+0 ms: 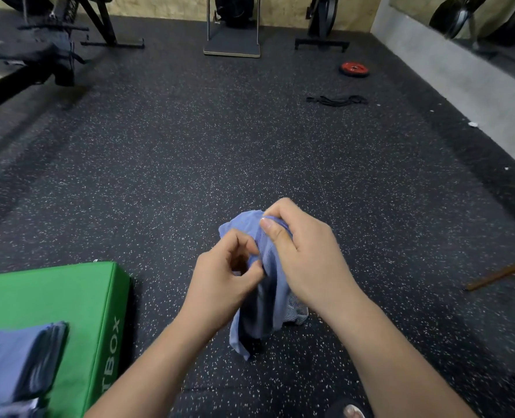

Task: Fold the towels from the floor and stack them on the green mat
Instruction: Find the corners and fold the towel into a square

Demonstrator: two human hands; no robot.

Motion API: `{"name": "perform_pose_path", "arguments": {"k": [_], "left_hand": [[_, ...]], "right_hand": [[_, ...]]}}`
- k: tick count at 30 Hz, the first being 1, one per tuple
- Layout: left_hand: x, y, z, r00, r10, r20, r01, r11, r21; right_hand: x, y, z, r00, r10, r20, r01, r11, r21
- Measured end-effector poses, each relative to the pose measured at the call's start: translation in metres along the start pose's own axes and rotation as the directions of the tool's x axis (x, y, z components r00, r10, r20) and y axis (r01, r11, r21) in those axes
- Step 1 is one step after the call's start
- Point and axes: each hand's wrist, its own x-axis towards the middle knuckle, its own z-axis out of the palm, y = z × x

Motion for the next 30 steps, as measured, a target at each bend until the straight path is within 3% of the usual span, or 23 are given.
{"name": "perform_pose_path", "arguments": {"k": [2, 8, 16, 19, 23, 26, 30], "left_hand": [[0.001, -0.006, -0.002, 1.000, -0.018, 0.000, 0.018, 0.991, 0.134], [0.008, -0.017, -0.018, 0.997, -0.049, -0.054, 0.063, 0.952, 0.301], [0.022, -0.028, -0.053, 0.981, -0.090, -0.174, 0.155, 0.898, 0.411], [0.024, -0.028, -0.059, 0.978, -0.079, -0.192, 0.153, 0.901, 0.407], [0.018, -0.019, -0.051, 0.988, -0.055, -0.145, 0.102, 0.937, 0.334], [0.013, -0.014, -0.040, 0.998, 0.009, -0.059, 0.011, 0.944, 0.329], [0.007, -0.008, -0.026, 0.998, 0.063, 0.011, -0.063, 0.953, 0.297]], "right_hand": [[0.002, -0.001, -0.008, 0.997, -0.018, -0.075, 0.020, 1.000, 0.013], [0.003, 0.002, -0.038, 0.957, -0.051, -0.286, 0.052, 0.999, -0.003], [0.007, 0.014, -0.061, 0.869, -0.028, -0.495, 0.002, 0.999, -0.053], [0.008, 0.019, -0.063, 0.859, -0.023, -0.511, -0.020, 0.997, -0.080], [0.006, 0.017, -0.056, 0.935, -0.003, -0.356, -0.026, 0.997, -0.079], [0.003, 0.014, -0.043, 0.996, 0.044, -0.071, -0.052, 0.992, -0.112], [0.000, 0.019, -0.022, 0.965, 0.137, 0.226, -0.070, 0.958, -0.279]]}}
